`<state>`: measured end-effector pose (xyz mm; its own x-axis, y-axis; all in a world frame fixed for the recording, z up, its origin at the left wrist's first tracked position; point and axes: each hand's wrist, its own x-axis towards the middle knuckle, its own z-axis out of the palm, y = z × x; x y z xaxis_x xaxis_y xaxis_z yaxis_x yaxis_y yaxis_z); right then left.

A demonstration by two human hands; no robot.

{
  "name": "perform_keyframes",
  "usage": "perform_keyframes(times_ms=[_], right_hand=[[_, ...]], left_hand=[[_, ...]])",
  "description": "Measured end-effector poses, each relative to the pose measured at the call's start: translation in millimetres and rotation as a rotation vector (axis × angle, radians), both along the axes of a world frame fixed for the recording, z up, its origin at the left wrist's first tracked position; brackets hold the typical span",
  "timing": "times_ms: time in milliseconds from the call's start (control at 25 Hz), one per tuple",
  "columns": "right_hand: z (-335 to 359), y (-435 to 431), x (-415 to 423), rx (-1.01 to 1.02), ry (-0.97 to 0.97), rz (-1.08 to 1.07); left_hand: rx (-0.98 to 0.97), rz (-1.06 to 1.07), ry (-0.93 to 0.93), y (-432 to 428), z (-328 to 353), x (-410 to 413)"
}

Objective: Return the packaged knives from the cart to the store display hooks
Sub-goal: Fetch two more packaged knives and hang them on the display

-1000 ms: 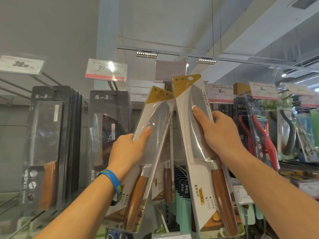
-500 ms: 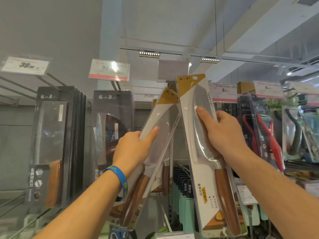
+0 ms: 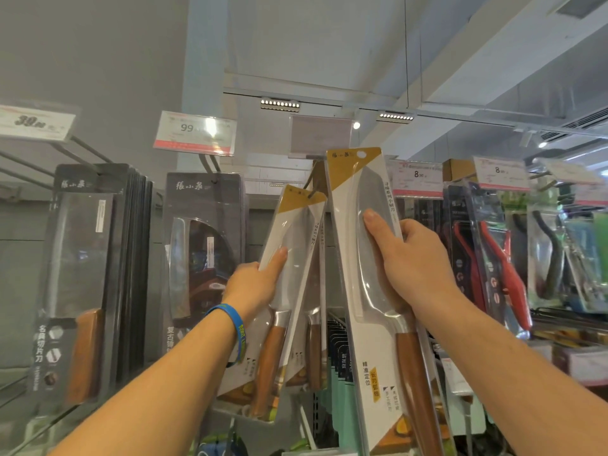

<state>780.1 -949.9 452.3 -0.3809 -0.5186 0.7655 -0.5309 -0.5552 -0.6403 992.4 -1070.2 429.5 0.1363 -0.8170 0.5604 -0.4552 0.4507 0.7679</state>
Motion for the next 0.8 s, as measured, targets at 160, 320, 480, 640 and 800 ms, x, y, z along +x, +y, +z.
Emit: perform_keyframes(times_ms=[160, 320, 480, 640, 800], right_hand=[[-4, 1, 6, 0.012, 0.008, 0.021], [-10, 3, 1, 0.007, 0.027, 0.006], [-18, -2, -4, 0.023, 0.016, 0.005], [-27, -12, 12, 0.029, 0.065, 0.02], [-35, -25, 31, 0.06, 0.073, 0.06]], left_hand=[[0.287, -0.16, 0.028, -10, 4, -19], [0.077, 0.032, -0.125, 0, 17, -25], [-0.559, -0.063, 0.035, 46, 74, -13], [-0.832, 0.09, -0.448, 74, 136, -13], [-0.68, 0.074, -0.529, 80, 169, -12]])
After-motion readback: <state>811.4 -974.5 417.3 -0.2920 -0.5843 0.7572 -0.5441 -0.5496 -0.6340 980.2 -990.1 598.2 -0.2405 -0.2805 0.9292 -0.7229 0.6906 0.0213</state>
